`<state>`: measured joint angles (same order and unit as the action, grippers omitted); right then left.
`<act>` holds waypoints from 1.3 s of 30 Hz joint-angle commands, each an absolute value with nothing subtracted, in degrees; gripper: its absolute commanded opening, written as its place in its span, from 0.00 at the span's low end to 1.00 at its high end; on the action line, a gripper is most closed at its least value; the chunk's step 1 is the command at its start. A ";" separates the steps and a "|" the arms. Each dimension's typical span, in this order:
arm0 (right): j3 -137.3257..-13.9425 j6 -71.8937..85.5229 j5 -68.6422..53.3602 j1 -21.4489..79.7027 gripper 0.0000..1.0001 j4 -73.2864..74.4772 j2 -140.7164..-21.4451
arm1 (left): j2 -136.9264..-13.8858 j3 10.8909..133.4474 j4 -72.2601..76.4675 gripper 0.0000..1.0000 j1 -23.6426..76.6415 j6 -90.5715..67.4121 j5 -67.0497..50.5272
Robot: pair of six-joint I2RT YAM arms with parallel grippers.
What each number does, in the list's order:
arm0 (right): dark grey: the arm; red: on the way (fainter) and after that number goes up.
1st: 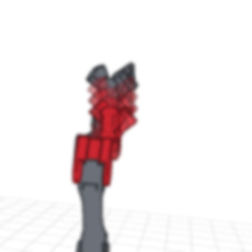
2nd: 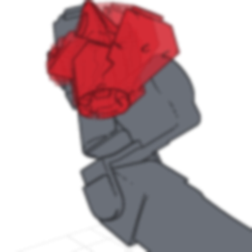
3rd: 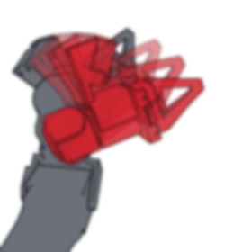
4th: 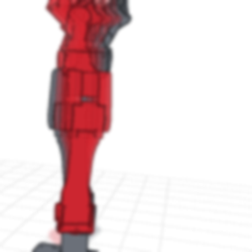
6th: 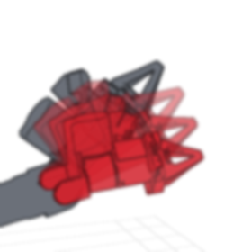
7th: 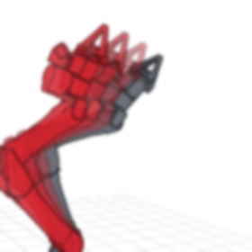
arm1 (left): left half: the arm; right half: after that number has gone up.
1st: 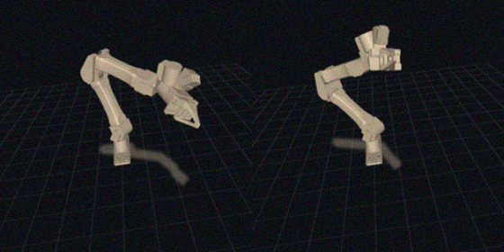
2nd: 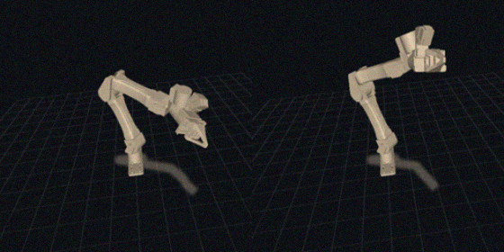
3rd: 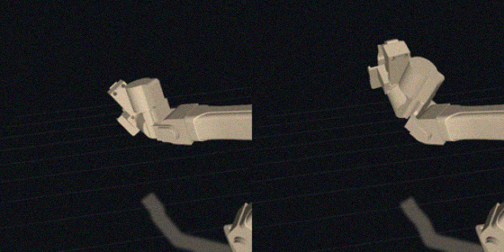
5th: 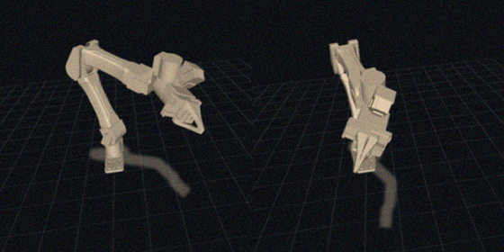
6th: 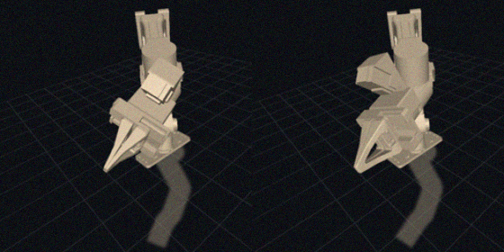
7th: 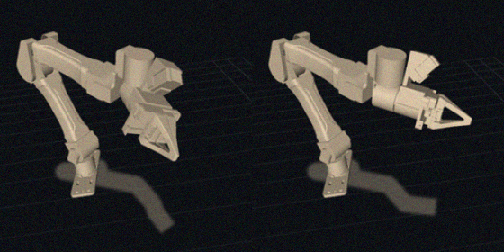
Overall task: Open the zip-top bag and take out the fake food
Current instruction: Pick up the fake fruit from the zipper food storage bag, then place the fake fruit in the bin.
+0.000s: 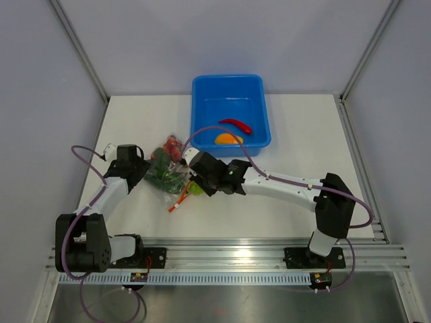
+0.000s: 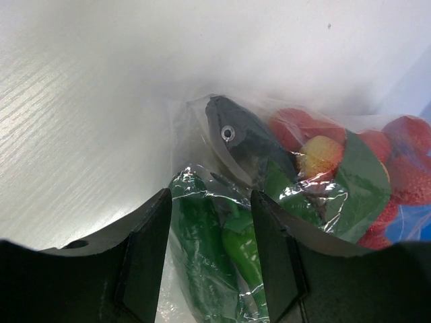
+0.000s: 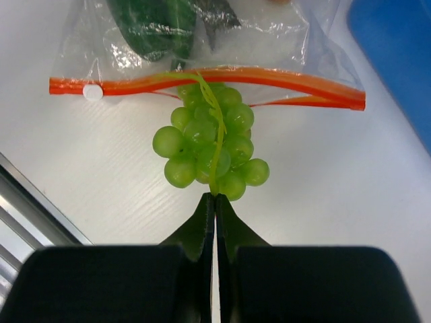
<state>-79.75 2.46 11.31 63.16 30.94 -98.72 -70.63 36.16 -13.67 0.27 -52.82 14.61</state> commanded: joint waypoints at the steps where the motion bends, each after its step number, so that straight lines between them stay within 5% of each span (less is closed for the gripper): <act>1: -81.57 2.72 9.32 62.49 0.00 36.30 -95.37 | -70.75 36.91 -11.43 0.53 0.00 -52.82 15.65; 23: -73.82 0.70 23.71 60.30 0.00 20.83 -75.77 | -70.75 37.09 -11.78 0.53 0.00 -52.12 14.33; 28: -75.67 -2.11 32.06 58.98 0.00 16.01 -76.99 | -70.66 37.09 -11.69 0.53 0.00 -52.03 14.15; 39: -85.60 -2.02 28.30 47.73 0.00 13.80 -86.39 | -70.75 37.35 -11.87 0.53 0.00 -51.86 13.62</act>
<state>-81.32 -1.26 27.09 49.21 17.67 -84.25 -70.63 36.16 -13.63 0.27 -52.71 13.89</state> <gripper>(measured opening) 0.017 0.532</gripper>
